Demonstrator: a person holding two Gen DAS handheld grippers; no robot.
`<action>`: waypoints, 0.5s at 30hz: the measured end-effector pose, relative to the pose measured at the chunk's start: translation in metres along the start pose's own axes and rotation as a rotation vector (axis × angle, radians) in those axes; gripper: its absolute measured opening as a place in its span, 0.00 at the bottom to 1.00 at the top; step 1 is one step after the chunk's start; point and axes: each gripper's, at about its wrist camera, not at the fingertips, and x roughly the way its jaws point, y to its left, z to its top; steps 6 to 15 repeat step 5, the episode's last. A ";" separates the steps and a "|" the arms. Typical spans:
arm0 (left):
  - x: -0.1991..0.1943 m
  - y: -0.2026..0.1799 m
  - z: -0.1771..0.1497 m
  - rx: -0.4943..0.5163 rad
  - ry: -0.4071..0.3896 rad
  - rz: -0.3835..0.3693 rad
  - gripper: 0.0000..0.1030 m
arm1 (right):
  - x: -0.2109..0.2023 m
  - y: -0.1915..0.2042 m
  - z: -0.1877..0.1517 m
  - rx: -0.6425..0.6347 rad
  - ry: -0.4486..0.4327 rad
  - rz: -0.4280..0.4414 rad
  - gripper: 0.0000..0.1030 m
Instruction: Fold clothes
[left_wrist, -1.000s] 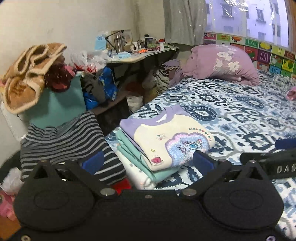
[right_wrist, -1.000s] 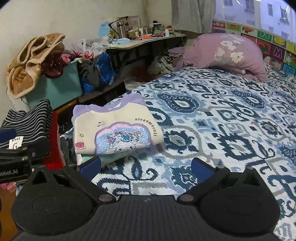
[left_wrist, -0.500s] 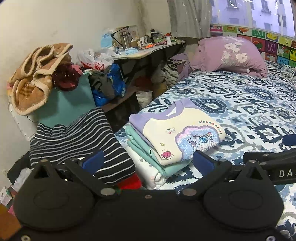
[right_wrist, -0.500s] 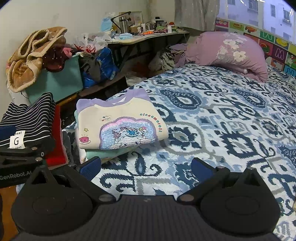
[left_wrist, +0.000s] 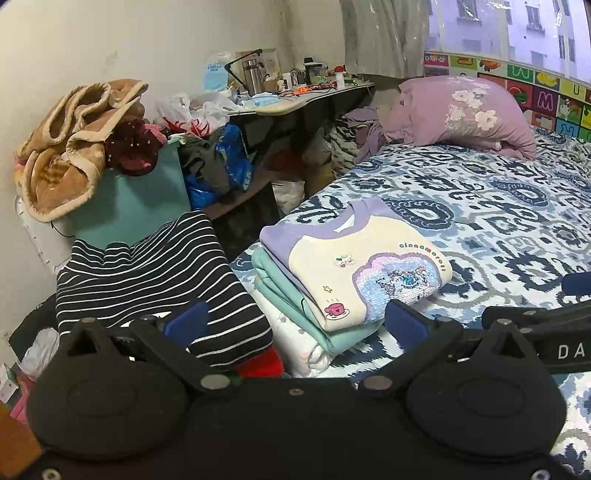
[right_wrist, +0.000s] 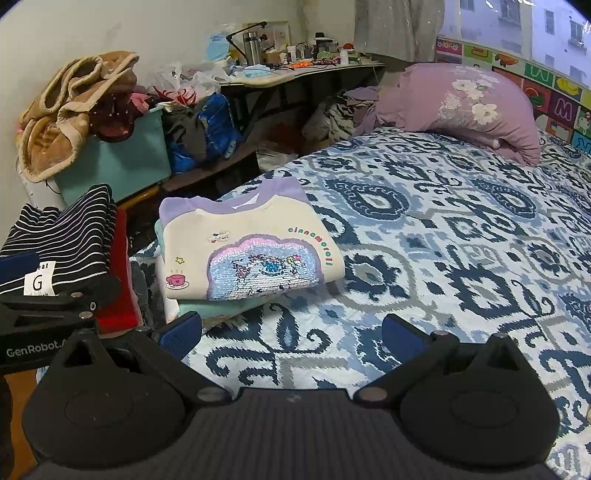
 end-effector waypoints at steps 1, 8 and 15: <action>0.000 0.001 0.000 -0.002 0.000 -0.002 1.00 | 0.000 0.000 0.000 0.001 0.000 0.000 1.00; -0.001 0.004 0.000 -0.031 -0.001 -0.031 0.98 | -0.002 0.000 0.000 0.001 -0.002 0.004 1.00; -0.001 0.004 0.000 -0.031 -0.001 -0.031 0.98 | -0.002 0.000 0.000 0.001 -0.002 0.004 1.00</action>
